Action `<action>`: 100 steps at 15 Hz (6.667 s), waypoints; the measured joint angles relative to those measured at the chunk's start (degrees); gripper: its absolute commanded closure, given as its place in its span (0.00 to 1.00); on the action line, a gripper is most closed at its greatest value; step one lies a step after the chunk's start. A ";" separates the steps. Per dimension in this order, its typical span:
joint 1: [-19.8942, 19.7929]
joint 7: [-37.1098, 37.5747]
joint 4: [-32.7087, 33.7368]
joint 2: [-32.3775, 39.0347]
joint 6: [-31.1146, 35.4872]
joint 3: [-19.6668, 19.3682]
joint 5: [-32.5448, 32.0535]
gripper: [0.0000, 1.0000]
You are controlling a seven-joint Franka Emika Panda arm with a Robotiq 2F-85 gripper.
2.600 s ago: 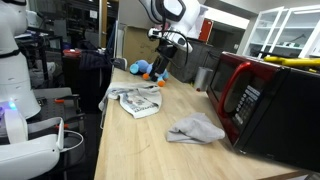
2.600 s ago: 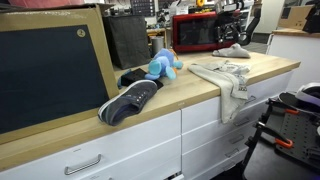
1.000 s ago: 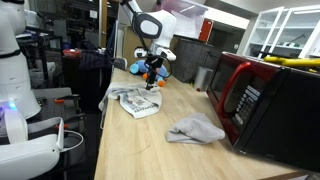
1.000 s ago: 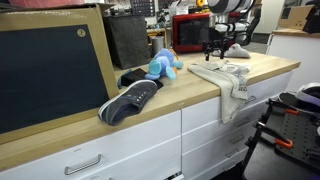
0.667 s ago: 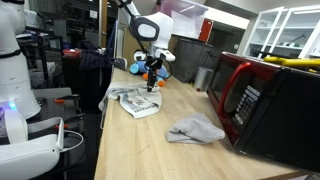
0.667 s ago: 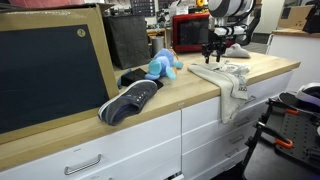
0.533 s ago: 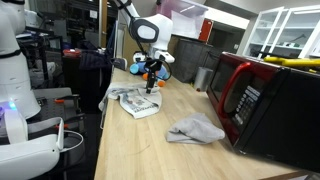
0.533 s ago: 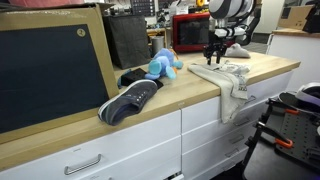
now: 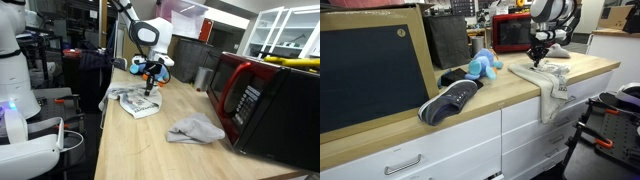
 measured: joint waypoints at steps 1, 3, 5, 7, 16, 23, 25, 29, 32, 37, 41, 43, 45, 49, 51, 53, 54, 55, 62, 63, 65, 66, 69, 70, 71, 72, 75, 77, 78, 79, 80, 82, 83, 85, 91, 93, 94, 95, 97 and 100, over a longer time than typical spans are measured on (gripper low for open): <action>-0.11 0.06 0.50 -0.01 -0.58 -0.09 0.27 0.99; -0.54 0.07 2.49 -0.02 -2.42 -0.22 1.34 0.99; -1.08 0.09 6.12 0.10 -4.66 -0.38 2.54 0.99; -1.60 0.84 10.81 0.80 -5.76 -0.52 3.01 0.99; -1.43 6.93 27.26 13.55 3.60 -1.22 0.80 0.99; -1.17 12.33 39.76 24.70 9.07 -4.90 -0.06 0.65; -1.26 13.27 42.23 25.88 8.73 -5.44 0.03 0.50; -2.27 11.40 44.84 24.28 -2.04 -5.00 1.04 0.19; -3.38 7.03 45.02 20.27 -16.02 -4.35 1.35 0.01; -3.72 2.76 41.85 14.05 -30.59 -4.35 -0.63 0.00; -2.87 0.48 32.53 9.03 -30.58 -4.21 -3.48 0.00; -2.35 -1.32 26.67 6.12 -28.94 -4.02 -4.93 0.00; -2.10 -4.09 20.30 2.67 -25.47 -3.66 -6.25 0.00; -2.19 -9.51 10.21 -4.57 -21.16 -3.42 -10.38 0.00; -2.22 -10.22 8.72 -6.34 -21.17 -3.42 -10.74 0.00; -2.21 -10.44 8.57 -6.64 -21.17 -3.41 -10.74 0.00; -2.23 -10.44 8.57 -6.56 -21.17 -3.42 -10.74 0.00; -2.25 -10.43 8.57 -6.41 -20.81 -3.42 -10.74 0.00; -2.14 -13.80 -0.36 -9.36 -7.57 -2.31 -10.40 0.00; -2.14 -15.30 -2.29 -10.64 -6.55 -2.14 -10.17 0.00; -2.13 -18.89 -5.82 -13.43 -5.72 -1.90 -9.12 0.00; -2.10 -20.83 -7.46 -14.84 -5.59 -1.81 -8.41 0.00; -1.61 -25.60 -12.28 -18.86 -5.41 -1.64 -7.24 0.00; -1.25 -26.64 -13.98 -20.05 -5.31 -1.51 -7.23 0.00; -0.87 -27.48 -15.62 -21.10 -4.96 -1.29 -7.23 0.00; -0.35 -27.90 -17.26 -21.97 -4.30 -1.07 -7.29 0.00; 1.14 -28.57 -21.39 -23.54 -0.65 -0.25 -7.29 0.00; 1.95 -28.57 -23.19 -23.86 2.35 0.25 -7.28 0.00; 2.34 -28.57 -23.90 -23.86 4.24 0.37 -7.28 0.00; 2.63 -28.57 -24.56 -23.84 6.20 0.54 -7.29 0.00; 2.84 -28.57 -25.12 -23.82 7.94 0.67 -7.32 0.00; 3.02 -28.57 -26.04 -23.63 10.75 0.93 -7.43 0.00; 3.03 -28.57 -26.40 -23.45 11.83 1.00 -7.57 0.00; 2.98 -28.45 -27.03 -22.95 13.64 1.00 -8.29 0.00; 1.99 -28.31 -28.23 -20.53 18.59 0.99 -10.63 0.00; 1.54 -28.23 -28.26 -19.79 19.66 0.99 -11.21 0.26; 1.34 -28.18 -28.26 -19.52 20.02 0.99 -11.48 0.34; 1.13 -28.11 -28.26 -19.29 20.36 0.99 -11.67 0.42; 0.69 -27.77 -28.26 -19.03 20.76 0.99 -12.31 0.58; 0.14 -27.11 -28.26 -18.92 20.94 0.99 -13.64 0.80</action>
